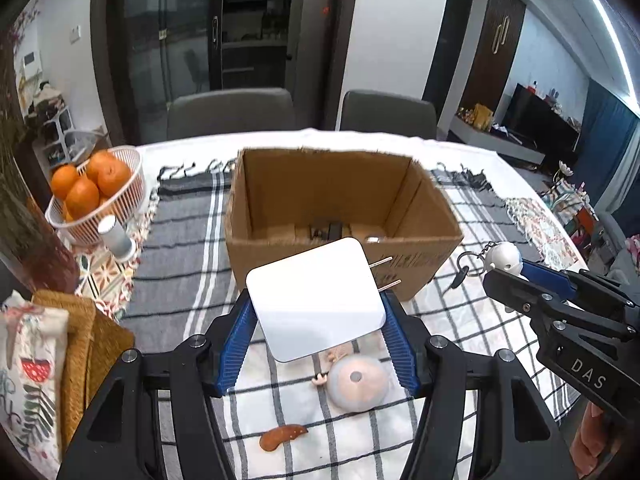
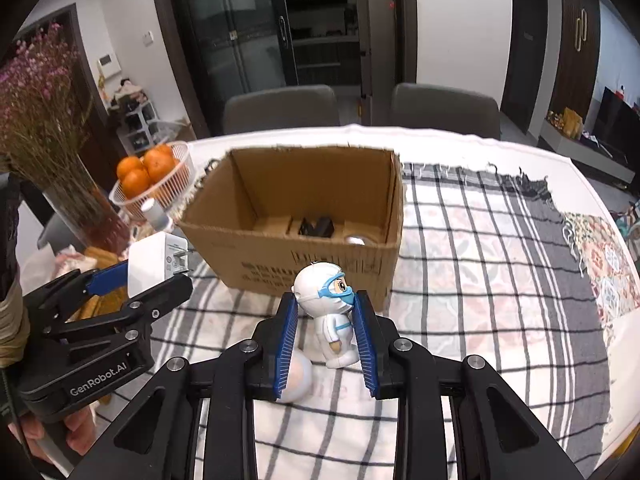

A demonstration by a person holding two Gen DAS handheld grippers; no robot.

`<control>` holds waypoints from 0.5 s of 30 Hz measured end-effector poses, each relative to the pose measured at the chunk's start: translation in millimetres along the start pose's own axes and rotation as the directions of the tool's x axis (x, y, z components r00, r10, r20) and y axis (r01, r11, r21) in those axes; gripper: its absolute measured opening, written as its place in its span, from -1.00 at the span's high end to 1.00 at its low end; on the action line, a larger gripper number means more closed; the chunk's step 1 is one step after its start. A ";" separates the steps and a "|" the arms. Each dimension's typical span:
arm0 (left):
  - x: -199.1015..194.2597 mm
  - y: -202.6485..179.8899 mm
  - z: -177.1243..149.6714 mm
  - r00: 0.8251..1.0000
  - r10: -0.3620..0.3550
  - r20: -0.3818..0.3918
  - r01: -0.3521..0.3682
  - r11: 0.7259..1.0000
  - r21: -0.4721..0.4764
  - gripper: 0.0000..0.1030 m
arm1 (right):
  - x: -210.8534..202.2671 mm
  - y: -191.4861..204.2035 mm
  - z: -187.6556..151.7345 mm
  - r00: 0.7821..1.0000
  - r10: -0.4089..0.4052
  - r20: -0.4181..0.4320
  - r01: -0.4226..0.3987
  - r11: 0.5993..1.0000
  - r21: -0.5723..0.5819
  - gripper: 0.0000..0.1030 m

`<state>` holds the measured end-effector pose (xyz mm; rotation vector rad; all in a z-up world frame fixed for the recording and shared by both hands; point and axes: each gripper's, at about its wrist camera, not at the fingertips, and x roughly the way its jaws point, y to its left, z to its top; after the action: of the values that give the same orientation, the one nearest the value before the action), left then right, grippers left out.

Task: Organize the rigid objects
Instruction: 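Lift and carry the charger and figurine with both tools over the box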

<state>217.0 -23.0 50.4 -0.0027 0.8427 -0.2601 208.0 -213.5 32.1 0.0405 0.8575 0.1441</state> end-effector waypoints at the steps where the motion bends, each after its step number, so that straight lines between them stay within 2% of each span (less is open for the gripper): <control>1: -2.3 -0.1 3.0 1.000 -0.002 0.009 0.002 1.000 0.002 -0.17 | -2.5 0.7 1.6 1.000 0.001 0.010 -0.001 1.000 -0.001 0.42; 6: -10.0 -2.8 15.5 0.999 -0.002 0.044 0.001 1.000 0.016 -0.17 | -14.6 2.0 12.3 0.998 0.002 0.058 -0.002 1.000 -0.002 0.42; 15: -8.3 -5.6 34.3 0.998 -0.004 0.058 0.002 0.999 0.037 -0.17 | -18.2 -0.3 28.7 0.995 0.002 0.104 -0.002 1.000 0.002 0.42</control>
<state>235.8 -30.0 80.0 0.0230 0.7801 -0.2773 218.0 -215.8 64.5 0.0501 0.7538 0.1417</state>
